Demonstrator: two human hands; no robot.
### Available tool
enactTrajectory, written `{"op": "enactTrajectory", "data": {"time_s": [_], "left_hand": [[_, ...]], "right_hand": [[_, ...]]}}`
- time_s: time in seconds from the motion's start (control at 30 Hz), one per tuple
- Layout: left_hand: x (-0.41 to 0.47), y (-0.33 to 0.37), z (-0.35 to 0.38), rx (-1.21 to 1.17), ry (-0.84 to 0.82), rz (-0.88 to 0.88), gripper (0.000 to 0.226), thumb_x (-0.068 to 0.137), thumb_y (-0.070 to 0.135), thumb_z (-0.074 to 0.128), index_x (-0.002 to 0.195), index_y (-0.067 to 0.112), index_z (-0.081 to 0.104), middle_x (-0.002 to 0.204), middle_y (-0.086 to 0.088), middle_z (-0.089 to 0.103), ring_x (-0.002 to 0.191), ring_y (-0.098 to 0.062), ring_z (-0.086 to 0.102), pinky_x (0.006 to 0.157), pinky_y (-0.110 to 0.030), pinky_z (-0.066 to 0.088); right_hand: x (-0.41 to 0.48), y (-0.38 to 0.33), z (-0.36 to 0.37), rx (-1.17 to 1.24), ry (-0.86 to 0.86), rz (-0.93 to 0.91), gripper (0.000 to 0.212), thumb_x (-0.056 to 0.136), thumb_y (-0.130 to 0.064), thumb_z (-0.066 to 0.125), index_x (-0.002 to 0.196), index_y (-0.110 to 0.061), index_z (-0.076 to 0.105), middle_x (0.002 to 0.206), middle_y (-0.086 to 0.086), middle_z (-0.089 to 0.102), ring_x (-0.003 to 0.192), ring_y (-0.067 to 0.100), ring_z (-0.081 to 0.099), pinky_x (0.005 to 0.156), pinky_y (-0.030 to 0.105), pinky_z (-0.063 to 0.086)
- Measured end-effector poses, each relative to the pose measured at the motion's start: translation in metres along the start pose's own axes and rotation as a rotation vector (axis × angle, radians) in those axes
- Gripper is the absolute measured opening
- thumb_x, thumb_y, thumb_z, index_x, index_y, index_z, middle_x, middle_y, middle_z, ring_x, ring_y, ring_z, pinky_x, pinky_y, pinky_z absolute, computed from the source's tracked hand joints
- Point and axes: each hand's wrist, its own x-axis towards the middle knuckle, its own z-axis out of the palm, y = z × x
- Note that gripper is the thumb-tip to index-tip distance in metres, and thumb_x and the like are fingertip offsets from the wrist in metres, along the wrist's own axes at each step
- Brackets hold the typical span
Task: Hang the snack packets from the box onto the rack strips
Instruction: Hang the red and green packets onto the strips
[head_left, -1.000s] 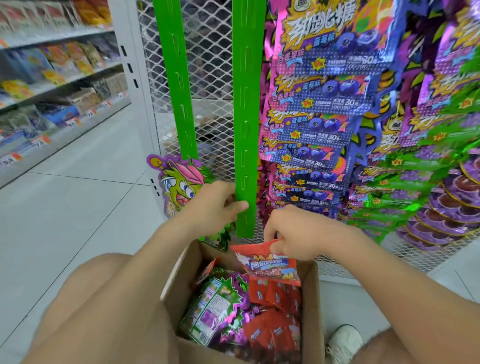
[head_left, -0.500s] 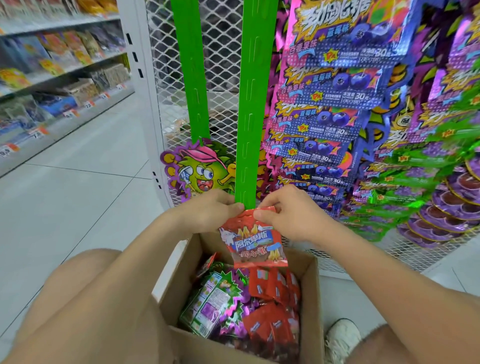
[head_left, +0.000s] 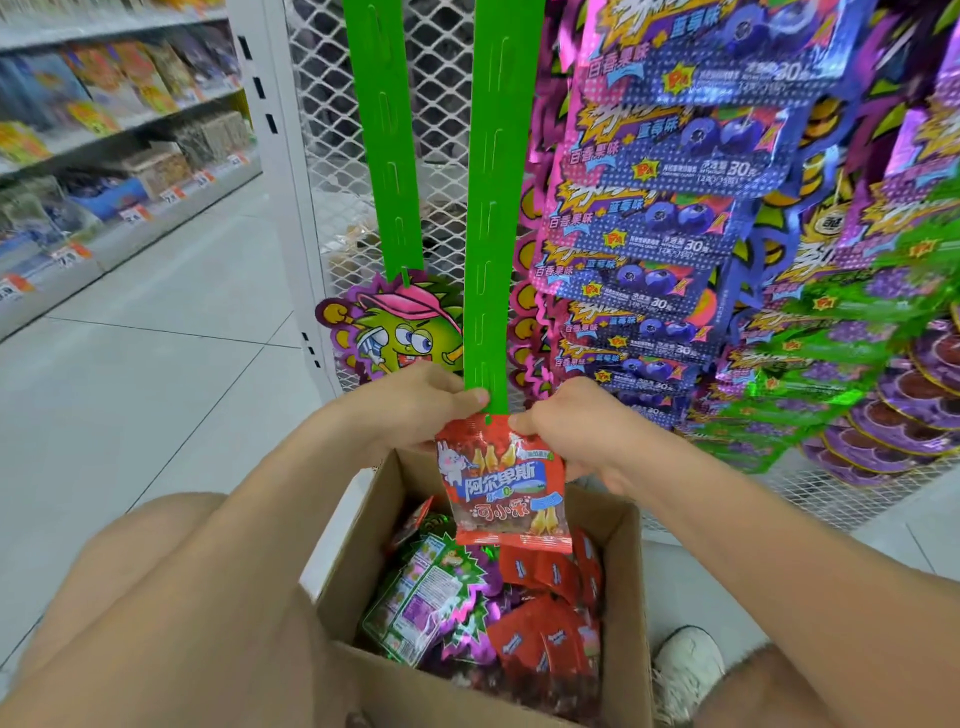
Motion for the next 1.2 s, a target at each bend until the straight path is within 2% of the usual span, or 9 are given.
{"op": "enactTrajectory", "data": {"time_s": [0.13, 0.2, 0.27, 0.47, 0.57, 0.67, 0.97, 1.07, 1.2], "left_hand": [[0.002, -0.003, -0.002, 0.03, -0.03, 0.0, 0.039, 0.102, 0.049, 0.062, 0.087, 0.013, 0.067, 0.098, -0.009, 0.08, 0.097, -0.023, 0.075, 0.088, -0.034, 0.062], [0.001, -0.002, -0.001, 0.018, -0.037, 0.001, 0.038, 0.102, 0.048, 0.063, 0.086, 0.014, 0.07, 0.095, -0.006, 0.081, 0.088, -0.015, 0.073, 0.083, -0.028, 0.059], [0.003, -0.003, -0.001, 0.028, -0.045, 0.001, 0.04, 0.102, 0.048, 0.064, 0.072, 0.021, 0.071, 0.085, -0.003, 0.079, 0.082, -0.011, 0.071, 0.083, -0.028, 0.059], [0.002, -0.005, 0.002, 0.191, 0.057, 0.095, 0.049, 0.104, 0.048, 0.061, 0.072, 0.014, 0.046, 0.071, -0.009, 0.033, 0.06, -0.019, 0.03, 0.059, -0.031, 0.028], [0.003, -0.008, -0.001, 0.225, 0.042, 0.115, 0.048, 0.101, 0.042, 0.067, 0.076, 0.003, 0.056, 0.071, -0.01, 0.048, 0.062, -0.021, 0.045, 0.062, -0.031, 0.039], [0.006, -0.01, -0.001, 0.241, 0.004, 0.15, 0.021, 0.096, 0.032, 0.075, 0.102, 0.012, 0.078, 0.095, 0.001, 0.081, 0.091, -0.021, 0.076, 0.094, -0.044, 0.06], [0.011, -0.012, 0.008, 0.327, 0.107, 0.198, 0.013, 0.101, 0.019, 0.071, 0.11, 0.011, 0.076, 0.101, 0.0, 0.081, 0.096, -0.018, 0.076, 0.095, -0.044, 0.06], [0.007, -0.012, 0.019, 0.585, 0.266, 0.288, 0.016, 0.102, 0.025, 0.068, 0.098, 0.009, 0.065, 0.092, -0.006, 0.075, 0.092, -0.03, 0.072, 0.079, -0.042, 0.058], [-0.007, -0.017, 0.036, 1.099, 0.662, 0.191, 0.041, 0.09, 0.026, 0.079, 0.117, 0.011, 0.051, 0.106, -0.01, 0.066, 0.096, -0.035, 0.067, 0.068, -0.041, 0.05]], "right_hand": [[-0.002, 0.001, 0.001, -0.164, 0.046, -0.058, 0.03, 0.089, -0.025, 0.071, 0.073, -0.01, 0.051, 0.063, 0.001, 0.052, 0.058, 0.019, 0.052, 0.06, 0.03, 0.048], [-0.005, 0.0, -0.002, -0.266, 0.087, -0.115, 0.041, 0.088, -0.021, 0.069, 0.063, -0.018, 0.037, 0.051, -0.004, 0.028, 0.048, 0.018, 0.027, 0.056, 0.032, 0.024], [-0.008, 0.001, -0.005, -0.352, 0.102, -0.176, 0.043, 0.088, -0.023, 0.069, 0.059, -0.017, 0.038, 0.047, -0.004, 0.025, 0.047, 0.019, 0.025, 0.056, 0.033, 0.023], [-0.009, 0.01, 0.002, -0.39, 0.122, -0.347, 0.047, 0.093, -0.036, 0.075, 0.075, 0.006, 0.068, 0.06, 0.005, 0.045, 0.056, 0.017, 0.042, 0.051, 0.026, 0.035], [-0.009, 0.012, 0.004, -0.404, 0.168, -0.367, 0.045, 0.095, -0.035, 0.074, 0.07, 0.002, 0.071, 0.06, 0.005, 0.059, 0.059, 0.02, 0.054, 0.063, 0.028, 0.043], [-0.01, 0.012, 0.004, -0.444, 0.174, -0.348, 0.034, 0.096, -0.036, 0.073, 0.082, -0.006, 0.081, 0.086, 0.011, 0.078, 0.09, 0.023, 0.069, 0.077, 0.03, 0.048], [-0.004, 0.013, 0.008, -0.56, 0.207, -0.379, 0.033, 0.1, -0.035, 0.068, 0.076, -0.012, 0.071, 0.078, 0.007, 0.066, 0.091, 0.028, 0.057, 0.078, 0.038, 0.05], [-0.013, 0.011, 0.006, -0.777, 0.246, -0.393, 0.034, 0.101, -0.035, 0.065, 0.082, -0.012, 0.049, 0.08, 0.005, 0.044, 0.086, 0.033, 0.051, 0.073, 0.041, 0.047], [-0.025, 0.011, -0.008, -0.996, 0.143, -0.353, 0.044, 0.099, -0.028, 0.066, 0.075, -0.017, 0.031, 0.078, 0.002, 0.032, 0.077, 0.029, 0.05, 0.067, 0.038, 0.04]]}}
